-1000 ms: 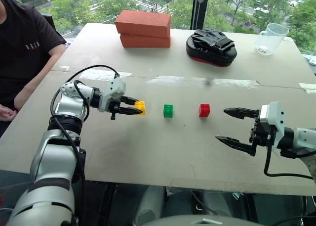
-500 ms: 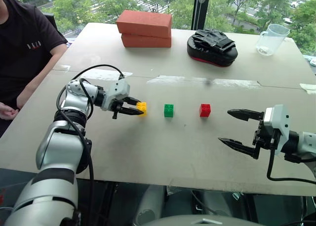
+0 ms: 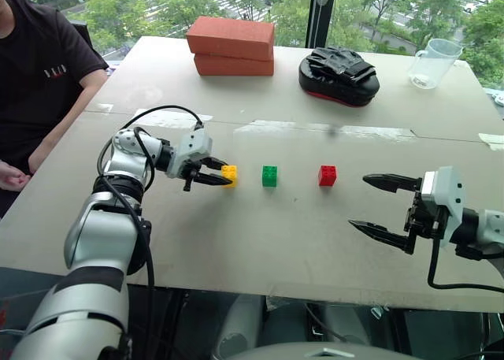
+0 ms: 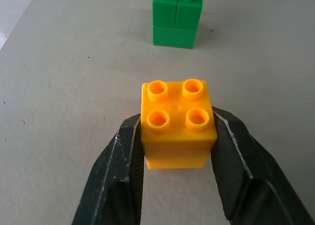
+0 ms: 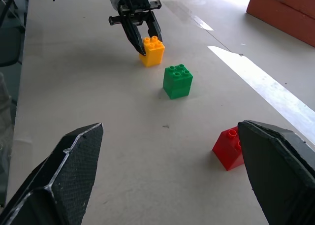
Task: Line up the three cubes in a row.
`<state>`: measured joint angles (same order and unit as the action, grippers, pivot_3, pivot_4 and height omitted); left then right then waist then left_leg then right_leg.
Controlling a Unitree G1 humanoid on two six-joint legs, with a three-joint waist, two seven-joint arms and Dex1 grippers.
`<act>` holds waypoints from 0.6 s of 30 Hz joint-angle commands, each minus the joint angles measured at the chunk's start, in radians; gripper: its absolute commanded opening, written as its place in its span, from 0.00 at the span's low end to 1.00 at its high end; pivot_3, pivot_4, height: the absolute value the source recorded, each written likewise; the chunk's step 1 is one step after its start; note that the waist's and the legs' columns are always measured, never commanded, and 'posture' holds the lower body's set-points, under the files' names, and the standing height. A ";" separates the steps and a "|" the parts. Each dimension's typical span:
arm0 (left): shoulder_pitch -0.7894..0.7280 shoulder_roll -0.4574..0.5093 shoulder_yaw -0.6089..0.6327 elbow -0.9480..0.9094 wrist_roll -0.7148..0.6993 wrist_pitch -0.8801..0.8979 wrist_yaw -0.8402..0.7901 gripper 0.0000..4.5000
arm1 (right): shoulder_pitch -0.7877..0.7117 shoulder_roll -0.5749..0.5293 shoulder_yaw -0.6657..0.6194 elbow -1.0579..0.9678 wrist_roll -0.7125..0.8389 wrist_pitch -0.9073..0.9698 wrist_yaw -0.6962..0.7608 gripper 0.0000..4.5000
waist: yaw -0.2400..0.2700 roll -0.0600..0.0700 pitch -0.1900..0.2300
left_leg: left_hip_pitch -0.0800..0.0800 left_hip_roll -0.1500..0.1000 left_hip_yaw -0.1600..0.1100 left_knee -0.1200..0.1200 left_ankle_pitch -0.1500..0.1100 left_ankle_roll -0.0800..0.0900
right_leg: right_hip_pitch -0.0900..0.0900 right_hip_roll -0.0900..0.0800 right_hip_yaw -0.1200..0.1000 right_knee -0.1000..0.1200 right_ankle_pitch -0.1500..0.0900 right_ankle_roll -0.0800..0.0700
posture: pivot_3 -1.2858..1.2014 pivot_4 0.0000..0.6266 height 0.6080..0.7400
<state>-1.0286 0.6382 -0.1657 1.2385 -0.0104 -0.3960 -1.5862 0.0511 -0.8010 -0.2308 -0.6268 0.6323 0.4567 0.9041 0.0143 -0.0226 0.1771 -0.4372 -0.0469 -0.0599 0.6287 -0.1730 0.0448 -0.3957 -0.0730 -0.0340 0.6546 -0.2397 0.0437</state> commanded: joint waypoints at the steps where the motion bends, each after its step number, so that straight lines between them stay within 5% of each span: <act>1: -0.013 0.002 0.033 -0.007 0.003 0.011 0.015 0.75 | 0.004 -0.016 -0.040 -0.038 0.022 0.001 -0.003 1.00 | 0.000 0.000 0.000 | 0.000 0.000 0.000 0.000 0.000 0.000 | 0.000 0.000 0.000 0.000 0.000 0.000 | 0.52 0.24 1.00; 3: -0.005 0.009 0.051 -0.026 -0.012 0.032 0.007 0.96 | 0.007 -0.018 -0.044 -0.035 0.023 0.000 -0.001 1.00 | -0.001 0.000 0.000 | 0.000 0.000 0.000 0.000 0.000 0.000 | 0.000 0.000 0.000 0.000 0.000 0.000 | 0.52 0.24 1.00; 8: 0.095 0.066 0.142 -0.219 -0.118 0.142 -0.026 0.96 | 0.025 -0.023 -0.066 -0.024 0.031 -0.006 0.007 1.00 | -0.006 0.000 0.000 | 0.000 0.001 0.000 0.000 0.000 0.000 | 0.000 0.000 0.000 0.000 0.000 0.000 | 0.52 0.24 1.00; 14: 0.614 0.157 0.398 -1.040 -0.338 0.597 0.254 0.96 | 0.110 -0.014 -0.122 0.012 0.009 -0.031 0.014 1.00 | -0.028 0.001 0.000 | 0.001 0.003 0.001 -0.002 0.000 -0.001 | 0.000 -0.002 0.005 -0.001 0.000 -0.001 | 0.52 0.24 1.00; 18: 0.959 0.091 0.592 -1.482 -0.443 0.848 0.527 0.96 | 0.196 -0.004 -0.180 0.026 -0.002 -0.042 0.018 1.00 | -0.015 0.002 0.000 | 0.004 0.003 0.001 -0.004 -0.002 -0.003 | 0.001 -0.003 0.005 -0.002 -0.002 -0.005 | 0.52 0.24 1.00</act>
<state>-0.1639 0.7547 0.3170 -0.0303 -0.3835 0.3461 -1.1939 0.2119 -0.8086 -0.3543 -0.5863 0.6349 0.4457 0.9122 -0.0007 -0.0205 0.1775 -0.4334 -0.0434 -0.0596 0.6245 -0.1761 0.0398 -0.3953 -0.0759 -0.0295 0.6522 -0.2421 0.0386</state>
